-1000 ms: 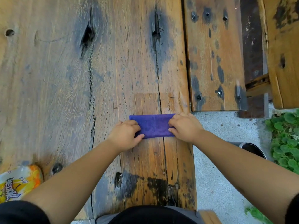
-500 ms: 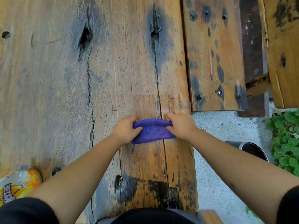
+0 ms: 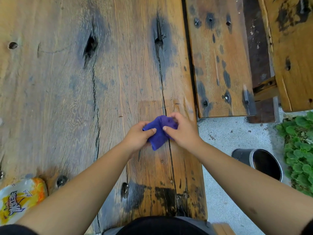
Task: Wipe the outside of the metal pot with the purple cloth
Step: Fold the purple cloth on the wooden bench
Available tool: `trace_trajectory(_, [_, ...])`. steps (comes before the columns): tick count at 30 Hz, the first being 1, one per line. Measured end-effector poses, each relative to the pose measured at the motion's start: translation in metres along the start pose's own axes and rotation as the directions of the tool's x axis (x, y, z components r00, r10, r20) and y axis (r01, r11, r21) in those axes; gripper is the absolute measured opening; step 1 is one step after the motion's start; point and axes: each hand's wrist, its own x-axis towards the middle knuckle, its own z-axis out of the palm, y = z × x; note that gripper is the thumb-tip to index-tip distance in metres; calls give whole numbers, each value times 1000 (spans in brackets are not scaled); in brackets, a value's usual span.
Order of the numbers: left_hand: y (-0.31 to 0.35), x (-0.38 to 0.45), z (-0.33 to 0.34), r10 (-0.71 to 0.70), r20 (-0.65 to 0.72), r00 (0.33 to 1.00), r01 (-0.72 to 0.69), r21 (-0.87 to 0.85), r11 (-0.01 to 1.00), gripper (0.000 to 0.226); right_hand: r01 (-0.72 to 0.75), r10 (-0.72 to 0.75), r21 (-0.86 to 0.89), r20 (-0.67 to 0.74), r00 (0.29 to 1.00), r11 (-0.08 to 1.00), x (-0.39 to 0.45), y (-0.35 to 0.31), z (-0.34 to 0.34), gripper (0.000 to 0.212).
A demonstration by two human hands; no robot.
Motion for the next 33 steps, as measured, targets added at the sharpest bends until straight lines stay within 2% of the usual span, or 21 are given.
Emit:
trace_trajectory(2, [2, -8, 7, -21, 119, 993, 50, -245, 968, 10, 162, -149, -154, 92, 985, 975, -14, -7, 5, 34])
trace_trajectory(4, [3, -13, 10, -30, 192, 981, 106, -400, 911, 35, 335, -283, -334, 196, 939, 881, -24, -9, 6, 52])
trace_trajectory(5, [4, -16, 12, -29, 191, 981, 108, -421, 901, 44, 408, -340, -370, 236, 910, 835, -27, -9, 5, 56])
trace_trajectory(7, [3, -18, 13, -10, 118, 993, 59, -421, 905, 36, 469, -411, -292, 241, 879, 834, -35, -11, 1, 52])
trace_trajectory(9, [1, -19, 16, -1, 70, 998, 31, -442, 896, 29, 343, -339, -88, 49, 939, 935, -45, -11, 0, 46])
trace_trajectory(11, [0, -21, 19, 25, 100, 995, 31, -520, 854, 35, 100, -71, 128, -213, 975, 987, -51, -10, 3, 54])
trace_trajectory(12, [0, -24, 21, 53, 133, 990, 30, -556, 831, 38, -28, 100, 307, -222, 970, 951, -52, -12, 4, 61])
trace_trajectory(13, [2, -29, 23, 92, 170, 981, 23, -578, 816, 39, -126, 229, 524, -137, 964, 843, -54, -15, 4, 63])
trace_trajectory(14, [4, -33, 25, 135, 204, 970, 9, -584, 812, 41, -195, 285, 703, -11, 958, 684, -54, -18, 4, 58])
trace_trajectory(15, [6, -38, 27, 172, 235, 957, -7, -571, 821, 42, -222, 275, 802, 75, 958, 555, -55, -20, 4, 46])
trace_trajectory(16, [8, -43, 28, 194, 253, 948, -30, -535, 844, 44, -208, 242, 829, 91, 966, 519, -57, -24, 3, 35])
trace_trajectory(17, [10, -48, 30, 207, 249, 946, -68, -473, 878, 44, -167, 222, 817, 50, 974, 552, -61, -30, 2, 28])
trace_trajectory(19, [15, -61, 32, 252, 157, 955, -202, -278, 939, 38, -73, 195, 747, -77, 978, 661, -73, -36, -2, 27])
trace_trajectory(21, [21, -76, 33, 330, 64, 942, -322, -109, 940, 31, -20, 150, 665, -138, 979, 746, -86, -39, -7, 29])
trace_trajectory(22, [23, -84, 34, 360, 59, 931, -355, -84, 931, 31, -1, 125, 644, -148, 981, 765, -93, -41, -10, 29])
trace_trajectory(25, [26, -111, 40, 417, 112, 902, -411, -71, 909, 32, 67, 57, 671, -161, 985, 739, -118, -45, -20, 30])
trace_trajectory(27, [25, -125, 44, 440, 139, 887, -445, 4, 896, 30, 94, 41, 666, -184, 982, 740, -136, -47, -25, 29])
trace_trajectory(30, [17, -146, 54, 465, 182, 866, -487, 101, 868, 21, 101, 65, 689, -211, 975, 717, -170, -41, -26, 27])
trace_trajectory(33, [5, -164, 67, 472, 279, 837, -525, 159, 836, 11, 90, 125, 756, -222, 967, 648, -204, -32, -19, 28])
